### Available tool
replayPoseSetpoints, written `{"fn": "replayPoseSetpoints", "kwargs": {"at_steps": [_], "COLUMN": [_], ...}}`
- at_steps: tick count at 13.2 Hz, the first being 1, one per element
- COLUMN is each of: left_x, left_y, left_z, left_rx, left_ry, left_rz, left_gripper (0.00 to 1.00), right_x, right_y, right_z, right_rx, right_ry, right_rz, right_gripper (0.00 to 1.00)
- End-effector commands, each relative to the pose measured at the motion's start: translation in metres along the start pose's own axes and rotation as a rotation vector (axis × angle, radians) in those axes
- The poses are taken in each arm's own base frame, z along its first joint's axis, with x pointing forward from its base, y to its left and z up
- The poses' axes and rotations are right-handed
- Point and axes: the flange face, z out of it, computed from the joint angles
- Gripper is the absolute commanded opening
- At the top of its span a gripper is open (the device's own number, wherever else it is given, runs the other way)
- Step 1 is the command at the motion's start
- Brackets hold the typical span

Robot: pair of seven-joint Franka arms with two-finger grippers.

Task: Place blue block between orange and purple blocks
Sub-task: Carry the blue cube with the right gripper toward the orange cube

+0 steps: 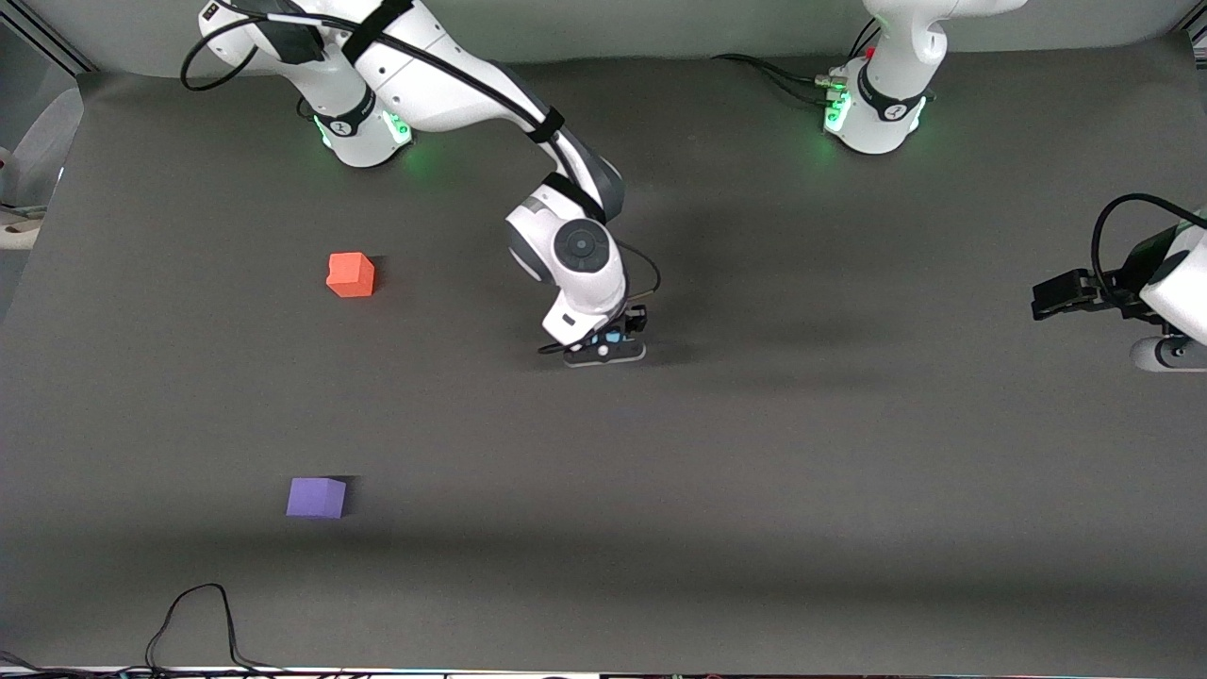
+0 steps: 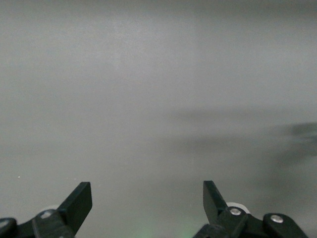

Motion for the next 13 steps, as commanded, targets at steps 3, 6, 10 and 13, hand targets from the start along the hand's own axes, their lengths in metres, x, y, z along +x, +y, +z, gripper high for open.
{"fn": "replayPoseSetpoints", "kwargs": {"at_steps": [3, 6, 10, 13], "left_x": [-0.008, -0.015, -0.027, -0.047], "left_y": [-0.003, -0.003, -0.001, 0.006], "left_z": [-0.005, -0.009, -0.008, -0.013], "left_rx": [0.012, 0.014, 0.018, 0.02], "left_ry": [0.007, 0.014, 0.034, 0.071], "left_rz": [0.041, 0.043, 0.045, 0.054], "left_gripper": [1.0, 1.0, 1.0, 1.0], "right_x": [0.045, 0.058, 0.036, 0.026], "right_y": [0.115, 0.229, 0.361, 0.441], "right_z": [-0.101, -0.121, -0.095, -0.054], "right_rx": [-0.026, -0.037, -0.055, 0.01], "right_ry": [-0.044, -0.023, 0.029, 0.041], "right_rz": [-0.011, 0.052, 0.046, 0.026], "right_gripper": [0.37, 0.37, 0.37, 0.37]}}
